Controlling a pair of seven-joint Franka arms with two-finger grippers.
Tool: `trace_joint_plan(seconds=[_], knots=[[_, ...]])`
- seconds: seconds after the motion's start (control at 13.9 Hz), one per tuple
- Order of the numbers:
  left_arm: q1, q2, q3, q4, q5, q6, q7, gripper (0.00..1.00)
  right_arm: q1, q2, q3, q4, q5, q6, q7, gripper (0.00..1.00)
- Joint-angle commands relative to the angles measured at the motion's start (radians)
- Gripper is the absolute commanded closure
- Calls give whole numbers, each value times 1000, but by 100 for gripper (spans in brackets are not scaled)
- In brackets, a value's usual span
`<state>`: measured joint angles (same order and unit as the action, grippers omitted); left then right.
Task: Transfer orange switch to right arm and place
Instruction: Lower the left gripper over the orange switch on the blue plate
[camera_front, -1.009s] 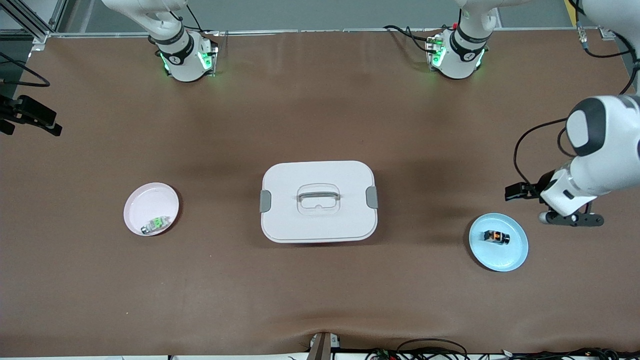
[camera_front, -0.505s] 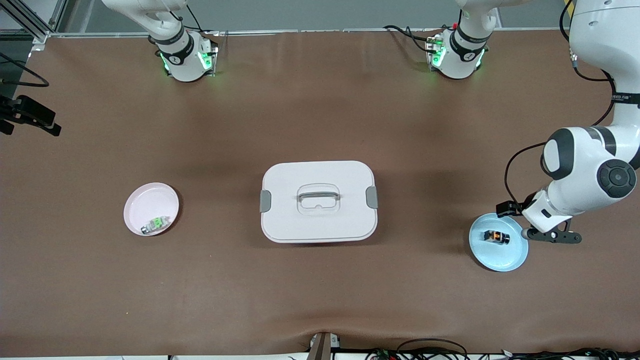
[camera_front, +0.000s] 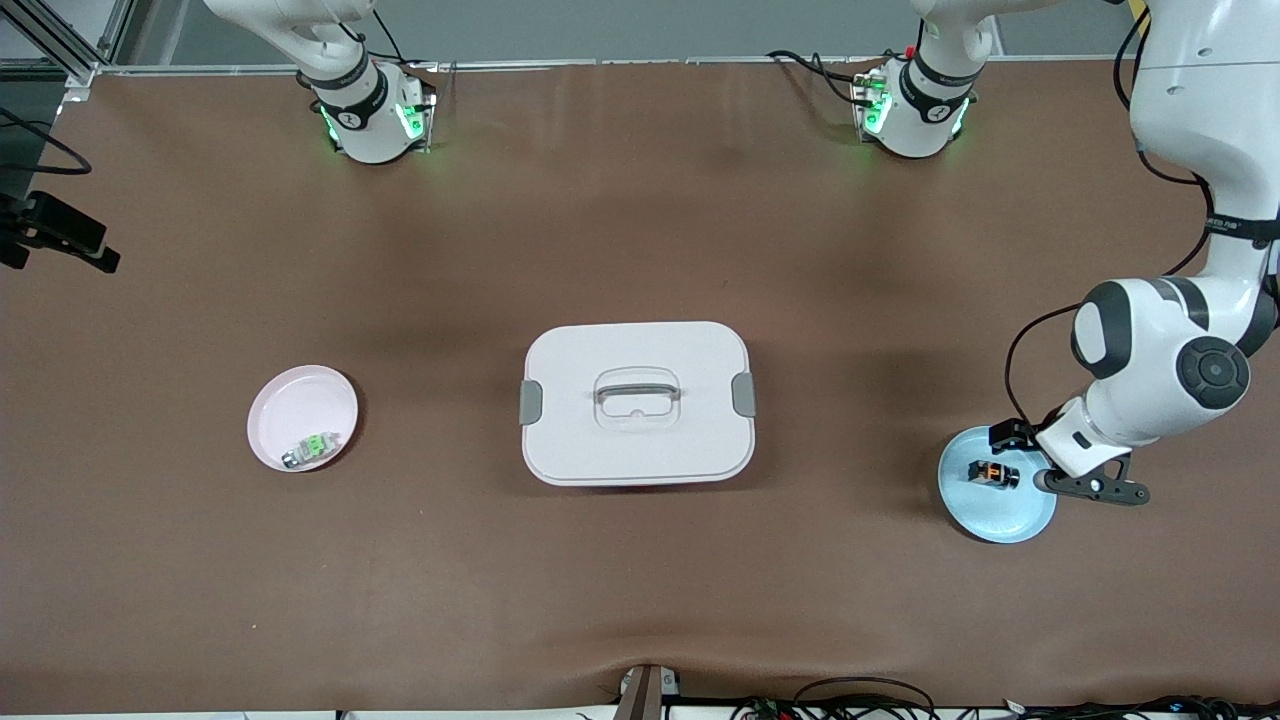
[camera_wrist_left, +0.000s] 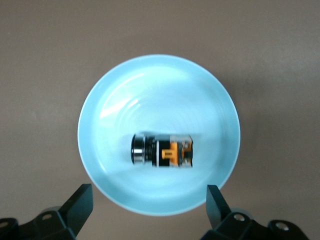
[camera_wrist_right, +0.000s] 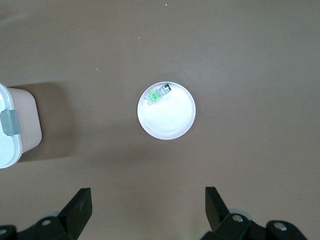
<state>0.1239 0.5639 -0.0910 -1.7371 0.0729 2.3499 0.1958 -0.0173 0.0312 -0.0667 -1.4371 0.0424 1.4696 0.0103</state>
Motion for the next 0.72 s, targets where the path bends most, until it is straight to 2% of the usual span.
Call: trace_joint_plan(seconds=[0.0,0.29,0.65], knots=[[0,71,-6,65,8,0,13,0,-27,-2,5,4,27,-3,31,0],[-9,137,-9,109,4,0,11,0,-21,-2,10,4,28,-2,85,0],[-12,171,-9,129,5,0,13,0,-18,-2,13,3,14,-3,65,0]])
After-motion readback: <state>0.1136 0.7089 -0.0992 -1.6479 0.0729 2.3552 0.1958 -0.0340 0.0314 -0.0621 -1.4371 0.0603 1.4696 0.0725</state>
